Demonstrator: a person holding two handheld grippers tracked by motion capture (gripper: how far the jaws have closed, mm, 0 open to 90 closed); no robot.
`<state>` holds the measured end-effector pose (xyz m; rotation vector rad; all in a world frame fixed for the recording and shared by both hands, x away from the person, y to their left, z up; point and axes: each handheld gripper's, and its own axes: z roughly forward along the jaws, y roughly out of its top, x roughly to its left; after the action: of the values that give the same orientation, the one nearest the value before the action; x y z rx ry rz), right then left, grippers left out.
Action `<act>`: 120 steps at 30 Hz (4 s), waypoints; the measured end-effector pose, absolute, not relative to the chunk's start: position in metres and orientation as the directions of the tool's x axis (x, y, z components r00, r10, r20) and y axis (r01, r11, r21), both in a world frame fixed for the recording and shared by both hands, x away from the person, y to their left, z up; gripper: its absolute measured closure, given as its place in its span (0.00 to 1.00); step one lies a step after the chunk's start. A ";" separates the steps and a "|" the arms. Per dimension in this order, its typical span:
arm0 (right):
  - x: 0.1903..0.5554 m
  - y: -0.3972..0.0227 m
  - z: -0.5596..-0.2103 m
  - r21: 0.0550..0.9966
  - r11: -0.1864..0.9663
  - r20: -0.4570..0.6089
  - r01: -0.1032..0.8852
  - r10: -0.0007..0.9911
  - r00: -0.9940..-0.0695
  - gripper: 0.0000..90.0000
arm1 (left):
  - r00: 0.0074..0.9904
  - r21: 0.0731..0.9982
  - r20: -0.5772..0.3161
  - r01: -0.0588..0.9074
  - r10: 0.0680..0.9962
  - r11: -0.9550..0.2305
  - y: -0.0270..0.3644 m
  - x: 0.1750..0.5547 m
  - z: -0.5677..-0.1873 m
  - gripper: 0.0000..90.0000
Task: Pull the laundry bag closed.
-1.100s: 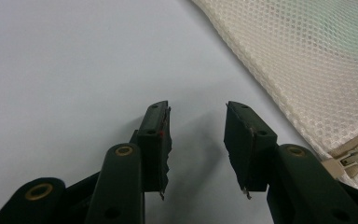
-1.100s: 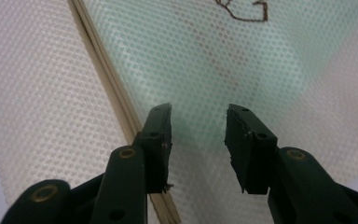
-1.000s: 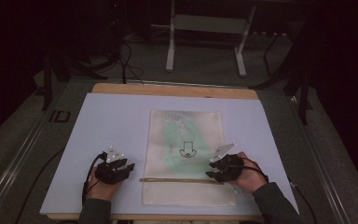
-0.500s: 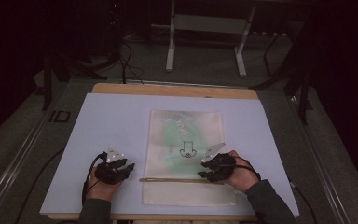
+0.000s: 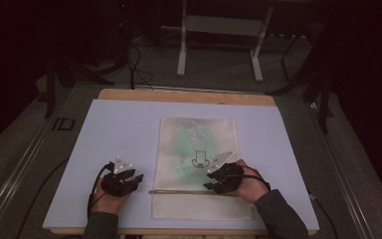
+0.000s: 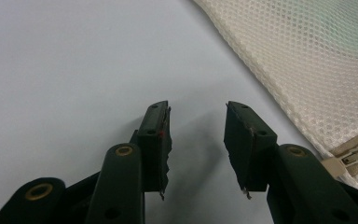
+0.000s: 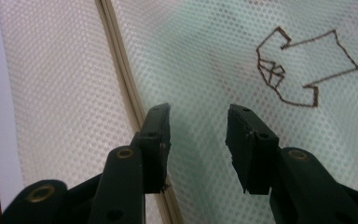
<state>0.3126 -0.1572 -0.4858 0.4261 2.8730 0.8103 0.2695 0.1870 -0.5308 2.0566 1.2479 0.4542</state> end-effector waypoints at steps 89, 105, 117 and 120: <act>0.301 -0.029 -0.503 0.581 0.810 0.015 0.082 0.090 -0.996 0.71 | 0.467 0.711 -0.060 0.640 0.882 -0.290 0.190 0.269 -0.529 0.66; 0.301 -0.005 -0.508 0.582 0.810 0.026 0.071 0.069 -0.997 0.77 | 0.464 0.712 -0.062 0.641 0.884 -0.287 0.192 0.269 -0.529 0.65; 0.303 0.011 -0.516 0.563 0.823 0.030 0.079 0.075 -0.997 0.83 | 0.456 0.712 -0.068 0.645 0.887 -0.278 0.194 0.269 -0.529 0.65; 0.302 0.015 -0.518 0.548 0.833 0.015 0.074 0.080 -0.997 0.85 | 0.455 0.711 -0.068 0.647 0.888 -0.277 0.194 0.269 -0.529 0.65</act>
<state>0.3017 0.0153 -0.5184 0.1260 2.9992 0.8964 0.2689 0.1937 -0.5293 2.0240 1.2772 0.4524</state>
